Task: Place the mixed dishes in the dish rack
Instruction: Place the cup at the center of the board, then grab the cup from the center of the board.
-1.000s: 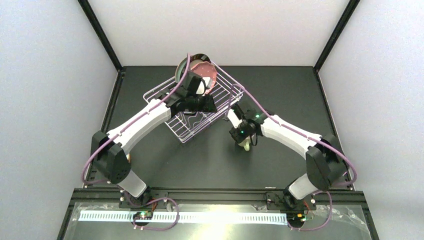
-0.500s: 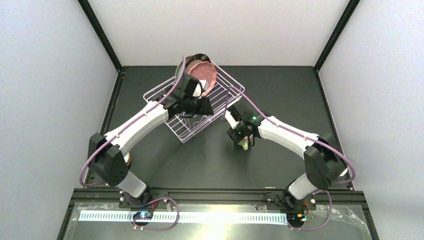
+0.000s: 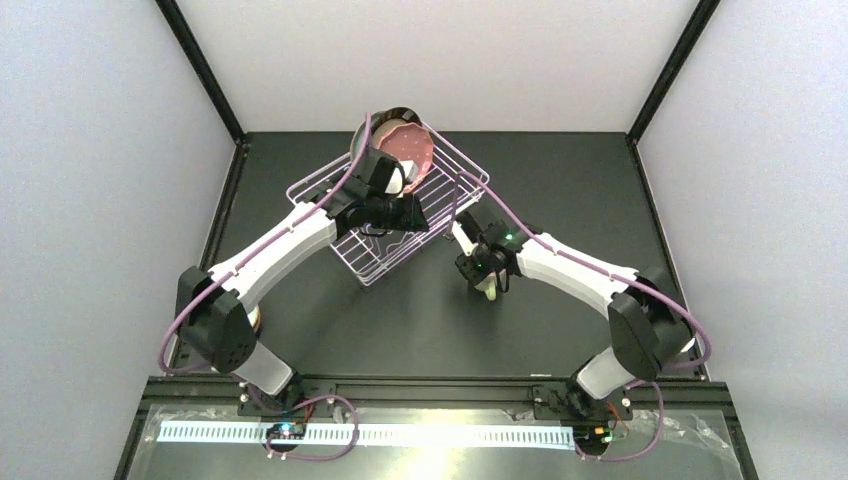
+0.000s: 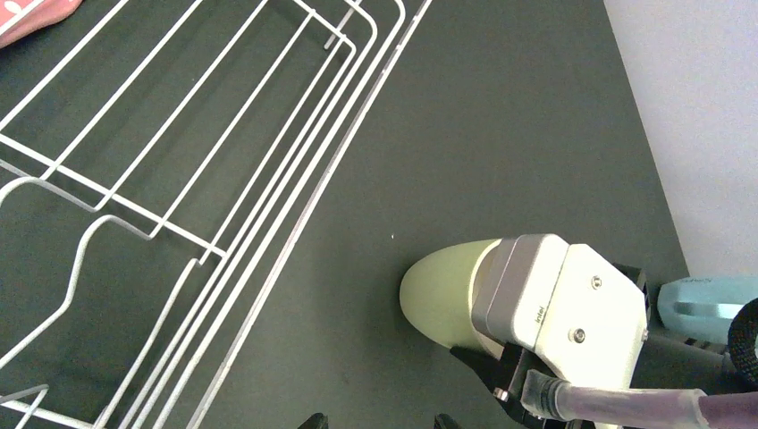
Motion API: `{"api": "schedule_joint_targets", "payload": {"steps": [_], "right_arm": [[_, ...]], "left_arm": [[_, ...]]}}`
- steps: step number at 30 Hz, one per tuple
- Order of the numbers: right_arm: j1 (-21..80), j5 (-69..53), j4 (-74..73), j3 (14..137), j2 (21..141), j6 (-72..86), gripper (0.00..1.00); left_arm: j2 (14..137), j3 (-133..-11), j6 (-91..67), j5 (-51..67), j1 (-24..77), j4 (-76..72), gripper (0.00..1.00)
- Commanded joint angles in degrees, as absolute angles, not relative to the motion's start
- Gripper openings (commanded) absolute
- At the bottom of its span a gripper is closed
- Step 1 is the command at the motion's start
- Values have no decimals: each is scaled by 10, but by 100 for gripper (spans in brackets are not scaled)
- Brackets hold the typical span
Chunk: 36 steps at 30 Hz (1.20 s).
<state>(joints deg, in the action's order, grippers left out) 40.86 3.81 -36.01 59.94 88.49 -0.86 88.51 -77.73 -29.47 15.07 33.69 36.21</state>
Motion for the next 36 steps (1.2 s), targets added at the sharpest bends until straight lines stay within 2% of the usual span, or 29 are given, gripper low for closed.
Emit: {"api": "schedule_joint_targets", "payload": {"steps": [1, 14, 22, 27, 36], "right_arm": [[411, 58, -368, 618, 864, -3, 54], [411, 76, -405, 660, 834, -3, 55], [411, 86, -435, 678, 806, 42, 56], [411, 122, -484, 707, 793, 89, 56], [411, 211, -573, 691, 778, 221, 55]], "left_arm": [[869, -780, -306, 160, 333, 376, 67], [865, -779, -311, 179, 333, 371, 69], [870, -777, -283, 231, 332, 366, 70], [897, -791, -237, 287, 335, 370, 70], [970, -832, -169, 308, 364, 409, 70]]}}
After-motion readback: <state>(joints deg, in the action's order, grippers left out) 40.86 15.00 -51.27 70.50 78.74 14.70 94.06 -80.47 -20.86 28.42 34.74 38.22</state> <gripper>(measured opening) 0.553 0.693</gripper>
